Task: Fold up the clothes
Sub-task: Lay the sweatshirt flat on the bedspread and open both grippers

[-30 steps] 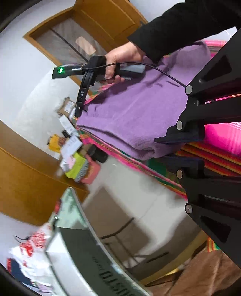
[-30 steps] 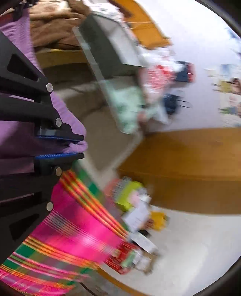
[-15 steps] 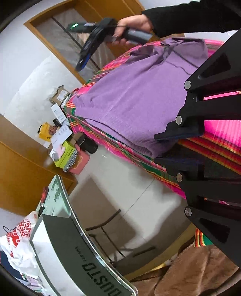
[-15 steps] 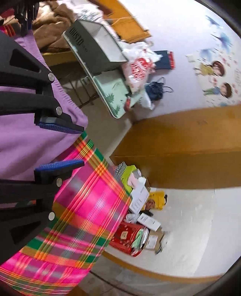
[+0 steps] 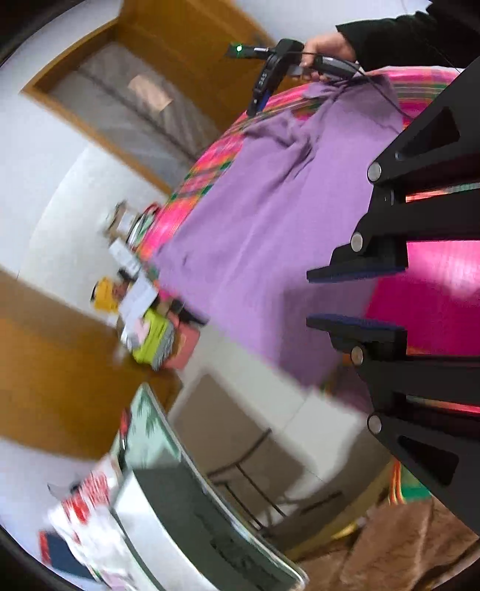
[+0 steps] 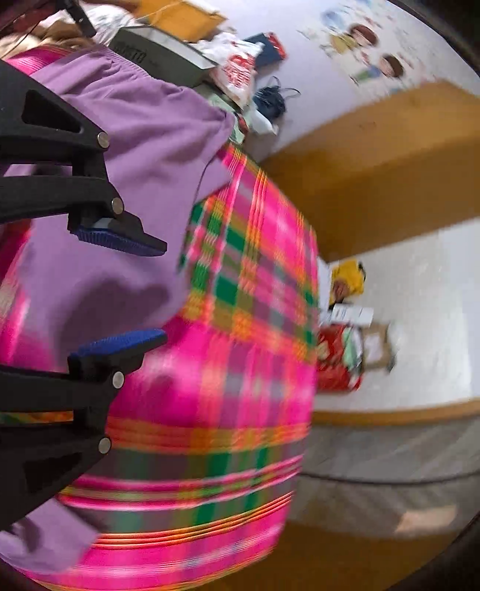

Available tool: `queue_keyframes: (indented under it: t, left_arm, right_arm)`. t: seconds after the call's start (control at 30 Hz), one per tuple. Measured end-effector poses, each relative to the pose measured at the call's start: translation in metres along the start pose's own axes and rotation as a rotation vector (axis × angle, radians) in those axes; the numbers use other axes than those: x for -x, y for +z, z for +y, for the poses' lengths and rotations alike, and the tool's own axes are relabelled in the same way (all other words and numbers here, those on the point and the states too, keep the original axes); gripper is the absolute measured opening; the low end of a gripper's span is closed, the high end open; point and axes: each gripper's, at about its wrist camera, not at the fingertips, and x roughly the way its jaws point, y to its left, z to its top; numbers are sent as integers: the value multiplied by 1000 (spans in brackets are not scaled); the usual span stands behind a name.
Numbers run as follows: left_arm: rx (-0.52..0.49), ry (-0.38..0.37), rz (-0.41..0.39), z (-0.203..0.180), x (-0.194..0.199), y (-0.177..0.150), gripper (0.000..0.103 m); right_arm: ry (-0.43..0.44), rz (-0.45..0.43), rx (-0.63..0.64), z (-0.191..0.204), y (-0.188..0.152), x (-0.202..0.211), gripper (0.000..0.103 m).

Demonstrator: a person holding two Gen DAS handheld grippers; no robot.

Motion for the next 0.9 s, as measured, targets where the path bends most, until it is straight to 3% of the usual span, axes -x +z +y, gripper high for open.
queue_keyframes:
  t: [0.23,0.43,0.5,0.53,0.67,0.73,0.83,0.9]
  left_arm:
    - [-103,-49,82,-59,-45,-6,23]
    - [-97,-40,122,-66,-64,-12,23]
    - [-86,-35,138,-64,-68,-15,23]
    - [-84,-33,141,-63,-69,-16,23]
    - [-98,-24,138,-64,-69,-15,23]
    - [-105,-22,139,-65,-70,-16,23]
    - [-103,-28,135,-64,-70,-18,23]
    - [-100,-32,131,-64,-71,-18,23]
  right_arm:
    - [101,63,-114,-41,-35,-3,44]
    - [165,97,-80,-38,-43,-13,48]
    - [175,99,-64,-38,-43,-12,34]
    - [174,96,-58,-38,-43,-10,11]
    - [173,-16,-72,-37,-34,16,10]
    - [130,-98,-49,-28,-22,41,10]
    - [128,-220,57,8,-10,84,10]
    - [174,-242,144,44,-12,100,10]
